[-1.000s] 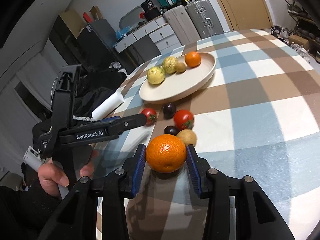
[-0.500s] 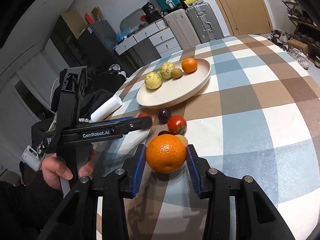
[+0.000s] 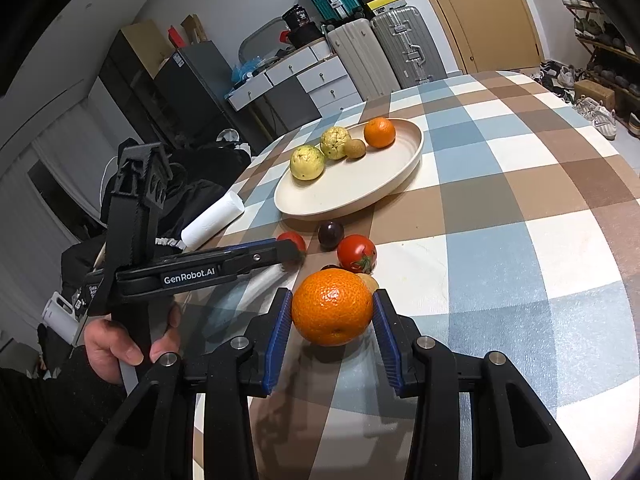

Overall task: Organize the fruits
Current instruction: 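Grasp the red tomato with the left tool while the right tool holds the orange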

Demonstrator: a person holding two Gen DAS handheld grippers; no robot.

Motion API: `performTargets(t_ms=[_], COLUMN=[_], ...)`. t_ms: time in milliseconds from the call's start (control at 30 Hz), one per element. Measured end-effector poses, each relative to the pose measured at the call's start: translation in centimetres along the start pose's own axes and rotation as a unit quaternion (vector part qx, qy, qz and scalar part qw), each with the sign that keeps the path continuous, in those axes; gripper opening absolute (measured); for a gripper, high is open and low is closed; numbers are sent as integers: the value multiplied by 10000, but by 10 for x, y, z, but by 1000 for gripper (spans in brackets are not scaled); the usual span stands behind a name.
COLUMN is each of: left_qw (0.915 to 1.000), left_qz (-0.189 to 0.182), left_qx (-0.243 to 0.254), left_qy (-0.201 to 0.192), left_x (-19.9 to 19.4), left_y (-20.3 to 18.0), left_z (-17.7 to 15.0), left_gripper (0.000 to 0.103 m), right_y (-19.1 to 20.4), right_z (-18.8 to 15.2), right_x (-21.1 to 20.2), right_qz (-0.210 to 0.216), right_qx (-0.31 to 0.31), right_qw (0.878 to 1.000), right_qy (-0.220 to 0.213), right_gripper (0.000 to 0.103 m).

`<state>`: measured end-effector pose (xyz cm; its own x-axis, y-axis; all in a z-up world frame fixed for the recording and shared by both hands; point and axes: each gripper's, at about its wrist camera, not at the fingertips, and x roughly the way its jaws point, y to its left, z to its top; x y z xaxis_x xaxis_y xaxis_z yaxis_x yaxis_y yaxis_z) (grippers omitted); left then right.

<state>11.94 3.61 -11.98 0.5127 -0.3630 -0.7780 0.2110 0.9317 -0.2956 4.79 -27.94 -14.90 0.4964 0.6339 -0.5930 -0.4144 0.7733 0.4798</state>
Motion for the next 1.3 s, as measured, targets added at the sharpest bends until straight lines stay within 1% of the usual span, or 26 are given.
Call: performTargets(t_ms=[233,433,867,933,1000,1033,1067,1133,1167,1233,1300], left_qw=[9999,9998,9998,9999,9998,9999,9999,9997,9999,9998,9999], left_qz=[-78,-161,-171,-108,-123,-106,-73,-35,-30,-20,-51], left_qx=[72,94,57,111,136,133,137,116,113,159,101], left_qy=[-33,-63,-56,-70,-46,-33,8,190,104,98,59], left_x=[-1,-2,-13,-14,-13,-12,-9,1,1,4,6], left_y=[-2,-5,0,-1,-1,-1,-1,-1,-1,-4,-3], left_z=[-1,0,-11,-13,-13,-12,-12,-10,-9,-7,-5], left_gripper=[26,22,21,21,23,26,33,41,42,42,42], right_y=[3,4,4,5,5,5,5,5,5,7,7], right_z=[2,2,3,4,4,4,4,4,4,4,4], right_x=[1,0,1,1,1,1,1,2,2,2,2], right_qz=[6,-17,-28,-29,-26,-21,-26,-23,-24,-27,-31], right_qx=[-30,-37,-23,-36,-35,-34,-36,-32,-31,-34,-43], right_qw=[10000,10000,10000,10000,10000,10000,10000,10000,10000,10000,10000], right_qy=[-11,-20,-15,-14,-13,-19,-20,-4,-1,3,-6], right_gripper=[41,41,41,41,41,41,41,41,41,41,41])
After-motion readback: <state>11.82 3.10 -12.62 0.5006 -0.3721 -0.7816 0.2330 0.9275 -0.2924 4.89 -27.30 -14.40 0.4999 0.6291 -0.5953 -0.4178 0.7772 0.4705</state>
